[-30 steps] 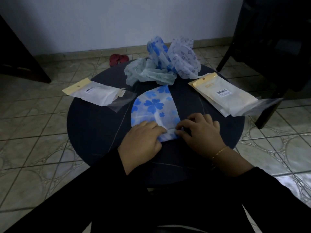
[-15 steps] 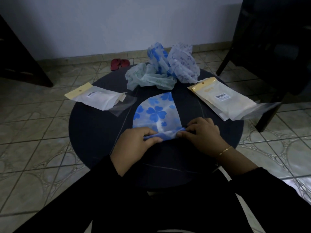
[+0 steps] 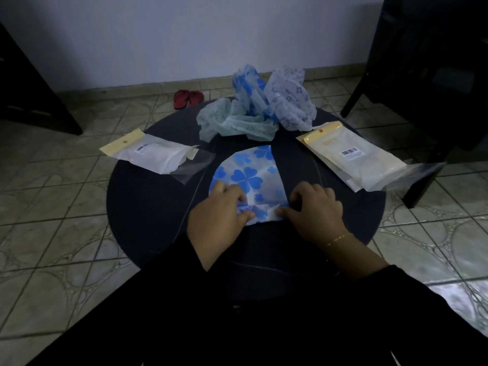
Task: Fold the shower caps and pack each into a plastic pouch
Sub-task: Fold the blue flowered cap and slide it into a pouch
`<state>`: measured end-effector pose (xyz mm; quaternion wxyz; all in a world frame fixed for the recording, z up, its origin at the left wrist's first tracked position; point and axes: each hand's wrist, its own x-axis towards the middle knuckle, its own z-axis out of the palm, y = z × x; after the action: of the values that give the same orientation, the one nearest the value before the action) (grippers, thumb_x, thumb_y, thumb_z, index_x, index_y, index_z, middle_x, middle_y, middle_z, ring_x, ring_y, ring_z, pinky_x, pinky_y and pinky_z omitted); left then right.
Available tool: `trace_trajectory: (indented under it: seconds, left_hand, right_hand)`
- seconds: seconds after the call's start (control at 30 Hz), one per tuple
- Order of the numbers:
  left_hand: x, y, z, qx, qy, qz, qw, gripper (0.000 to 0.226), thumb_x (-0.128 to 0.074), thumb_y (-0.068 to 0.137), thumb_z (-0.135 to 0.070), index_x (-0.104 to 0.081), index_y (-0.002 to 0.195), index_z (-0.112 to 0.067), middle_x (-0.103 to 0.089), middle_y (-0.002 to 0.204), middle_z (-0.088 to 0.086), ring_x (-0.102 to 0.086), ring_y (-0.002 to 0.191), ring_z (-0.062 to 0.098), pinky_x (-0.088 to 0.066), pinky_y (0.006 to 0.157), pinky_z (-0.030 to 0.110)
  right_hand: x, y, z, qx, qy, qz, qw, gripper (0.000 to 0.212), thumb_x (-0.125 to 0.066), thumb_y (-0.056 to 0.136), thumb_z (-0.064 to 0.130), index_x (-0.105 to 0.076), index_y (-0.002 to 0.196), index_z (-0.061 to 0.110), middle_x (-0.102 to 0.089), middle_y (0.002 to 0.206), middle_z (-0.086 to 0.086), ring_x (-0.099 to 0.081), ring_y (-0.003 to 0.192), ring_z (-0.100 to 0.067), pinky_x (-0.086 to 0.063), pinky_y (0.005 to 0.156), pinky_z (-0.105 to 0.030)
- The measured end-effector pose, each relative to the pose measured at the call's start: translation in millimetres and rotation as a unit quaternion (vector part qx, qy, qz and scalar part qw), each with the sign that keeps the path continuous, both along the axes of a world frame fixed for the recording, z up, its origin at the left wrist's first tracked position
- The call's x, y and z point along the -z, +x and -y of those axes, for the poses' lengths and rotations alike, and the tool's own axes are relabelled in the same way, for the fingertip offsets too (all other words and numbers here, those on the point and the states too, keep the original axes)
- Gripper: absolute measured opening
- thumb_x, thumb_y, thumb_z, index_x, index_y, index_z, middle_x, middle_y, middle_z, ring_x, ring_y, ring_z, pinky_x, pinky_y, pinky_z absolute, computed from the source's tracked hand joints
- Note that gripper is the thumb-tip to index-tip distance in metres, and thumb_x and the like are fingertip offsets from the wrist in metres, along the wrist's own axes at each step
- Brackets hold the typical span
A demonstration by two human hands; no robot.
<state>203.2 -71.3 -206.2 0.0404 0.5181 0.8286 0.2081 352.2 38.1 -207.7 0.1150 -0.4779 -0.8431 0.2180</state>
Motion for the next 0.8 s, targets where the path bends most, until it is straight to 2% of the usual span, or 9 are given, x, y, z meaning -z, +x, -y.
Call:
trace_trajectory:
  seconds: [0.07, 0.17, 0.23, 0.3, 0.37, 0.5, 0.6, 0.7, 0.8]
  left_hand:
    - [4, 1, 0, 0.045, 0.027, -0.09, 0.995, 0.021, -0.068, 0.081, -0.041, -0.065, 0.096, -0.027, -0.052, 0.101, -0.008, -0.051, 0.093, 0.014, -0.036, 0.073, 0.027]
    - [6, -2, 0, 0.088, 0.033, -0.141, 0.986, 0.015, -0.063, 0.085, -0.042, -0.069, 0.094, -0.032, -0.061, 0.095, -0.012, -0.053, 0.095, 0.016, -0.028, 0.077, 0.027]
    - [8, -9, 1, 0.098, -0.005, -0.109, 0.989, 0.03, -0.049, 0.088, -0.055, -0.066, 0.105, -0.036, -0.06, 0.103, -0.015, -0.051, 0.102, 0.011, -0.028, 0.082, 0.026]
    - [8, -16, 4, 0.126, -0.038, -0.085, 0.988, 0.06, -0.034, 0.076, -0.075, -0.061, 0.116, -0.039, -0.058, 0.112, -0.017, -0.047, 0.108, 0.008, -0.03, 0.089, 0.026]
    - [8, -20, 7, 0.149, -0.038, -0.07, 0.986, 0.076, -0.028, 0.067, -0.08, -0.061, 0.121, -0.037, -0.058, 0.116, -0.016, -0.049, 0.11, 0.009, -0.034, 0.092, 0.028]
    - [13, -21, 15, 0.148, 0.043, -0.103, 0.983, 0.054, -0.041, 0.079, -0.061, -0.073, 0.102, -0.024, -0.072, 0.093, -0.008, -0.064, 0.085, 0.016, -0.045, 0.079, 0.033]
    - [15, -17, 21, 0.135, 0.089, -0.097, 0.982, 0.042, -0.047, 0.084, -0.053, -0.075, 0.096, -0.025, -0.073, 0.083, -0.01, -0.064, 0.072, 0.011, -0.042, 0.075, 0.024]
    - [9, -14, 23, 0.124, 0.114, -0.025, 0.985, 0.03, -0.055, 0.086, -0.048, -0.075, 0.098, -0.029, -0.072, 0.086, -0.015, -0.061, 0.078, 0.003, -0.038, 0.075, 0.012]
    - [7, -15, 20, 0.058, 0.101, 0.086, 0.989, 0.023, -0.064, 0.084, -0.044, -0.074, 0.098, -0.029, -0.068, 0.091, -0.017, -0.06, 0.085, -0.003, -0.04, 0.076, 0.004]
  right_hand:
    - [2, 1, 2, -0.029, 0.022, 0.012, 0.999, 0.031, -0.06, 0.085, 0.047, -0.052, 0.112, 0.035, -0.046, 0.117, 0.003, -0.037, 0.118, -0.022, -0.03, 0.093, -0.037]
    - [5, 3, 1, -0.053, 0.063, 0.036, 0.996, 0.029, -0.054, 0.088, 0.05, -0.056, 0.116, 0.043, -0.044, 0.122, 0.005, -0.034, 0.119, -0.02, -0.027, 0.091, -0.035]
    - [7, 6, -1, -0.063, 0.088, 0.05, 0.993, 0.03, -0.051, 0.088, 0.054, -0.057, 0.116, 0.045, -0.044, 0.122, 0.007, -0.033, 0.118, -0.019, -0.026, 0.089, -0.034]
    - [7, 9, -5, -0.081, 0.095, 0.061, 0.99, 0.035, -0.048, 0.086, 0.06, -0.055, 0.118, 0.048, -0.042, 0.123, 0.008, -0.032, 0.12, -0.017, -0.025, 0.089, -0.033]
    - [5, 14, -8, -0.104, 0.075, 0.067, 0.989, 0.044, -0.048, 0.081, 0.067, -0.052, 0.121, 0.049, -0.04, 0.125, 0.009, -0.029, 0.123, -0.016, -0.025, 0.092, -0.033]
    - [0, 22, -10, -0.15, 0.051, 0.092, 0.983, 0.057, -0.054, 0.076, 0.068, -0.045, 0.129, 0.05, -0.034, 0.132, 0.01, -0.022, 0.128, -0.015, -0.022, 0.097, -0.032]
    - [0, 27, -10, -0.172, 0.073, 0.08, 0.979, 0.05, -0.054, 0.08, 0.062, -0.048, 0.127, 0.048, -0.037, 0.125, 0.012, -0.024, 0.123, -0.012, -0.021, 0.089, -0.028]
    - [1, 27, -8, -0.175, 0.085, 0.059, 0.979, 0.04, -0.049, 0.084, 0.059, -0.058, 0.119, 0.043, -0.042, 0.111, 0.014, -0.029, 0.113, -0.008, -0.02, 0.083, -0.027]
    - [-1, 20, -8, -0.134, 0.04, 0.033, 0.99, 0.035, -0.048, 0.086, 0.057, -0.068, 0.105, 0.034, -0.044, 0.101, 0.014, -0.031, 0.105, -0.007, -0.022, 0.083, -0.027]
